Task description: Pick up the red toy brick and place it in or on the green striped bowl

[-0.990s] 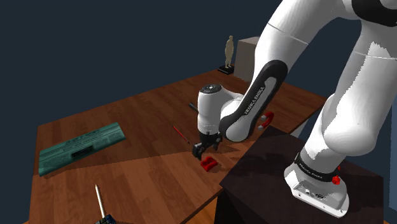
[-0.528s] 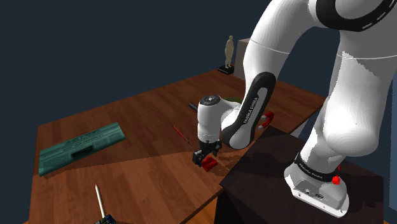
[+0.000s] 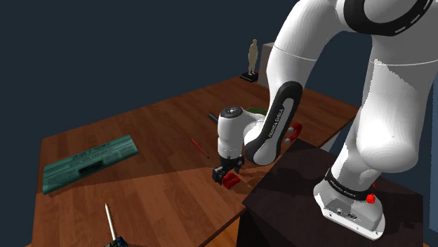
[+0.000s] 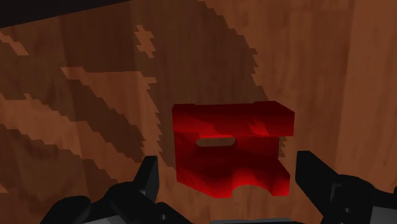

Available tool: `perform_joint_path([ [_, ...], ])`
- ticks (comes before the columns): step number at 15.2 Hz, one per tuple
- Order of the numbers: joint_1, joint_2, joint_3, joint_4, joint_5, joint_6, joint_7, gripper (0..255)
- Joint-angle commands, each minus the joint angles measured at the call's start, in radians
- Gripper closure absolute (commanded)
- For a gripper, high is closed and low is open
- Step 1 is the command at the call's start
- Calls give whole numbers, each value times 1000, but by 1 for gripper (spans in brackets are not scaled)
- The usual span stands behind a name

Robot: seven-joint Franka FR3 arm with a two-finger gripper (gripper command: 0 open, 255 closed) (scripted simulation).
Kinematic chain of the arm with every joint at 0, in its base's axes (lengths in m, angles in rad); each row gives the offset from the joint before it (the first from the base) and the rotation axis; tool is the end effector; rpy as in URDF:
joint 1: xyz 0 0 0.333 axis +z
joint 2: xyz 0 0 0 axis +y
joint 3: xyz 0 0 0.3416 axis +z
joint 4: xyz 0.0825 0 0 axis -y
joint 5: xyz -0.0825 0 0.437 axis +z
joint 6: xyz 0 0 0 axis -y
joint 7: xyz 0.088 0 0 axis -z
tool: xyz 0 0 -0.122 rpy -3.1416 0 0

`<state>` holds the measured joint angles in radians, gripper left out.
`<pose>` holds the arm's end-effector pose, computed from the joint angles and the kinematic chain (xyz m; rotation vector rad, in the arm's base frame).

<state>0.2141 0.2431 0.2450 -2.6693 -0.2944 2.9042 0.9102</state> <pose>0.3723 0.2132 0.1189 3.1259 -0.2695 0.0196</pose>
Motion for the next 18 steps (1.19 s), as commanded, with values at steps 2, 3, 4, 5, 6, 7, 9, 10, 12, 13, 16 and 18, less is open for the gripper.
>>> perform_joint_path([
  [2,0,0,0,0,0,0,0,255],
  [3,0,0,0,0,0,0,0,255],
  [4,0,0,0,0,0,0,0,255],
  [5,0,0,0,0,0,0,0,255],
  [6,0,0,0,0,0,0,0,255],
  [7,0,0,0,0,0,0,0,255],
  [9,0,0,0,0,0,0,0,255],
  [10,0,0,0,0,0,0,0,255],
  [12,-23,-36,32,-8,39,-27,-30,255],
  [13,-33,-55,47,-12,60,-41,-45,255],
  [16,-57,-110,85,-21,125,-84,-93,255],
  [18,-66,-146,103,-25,168,-113,-125,255],
])
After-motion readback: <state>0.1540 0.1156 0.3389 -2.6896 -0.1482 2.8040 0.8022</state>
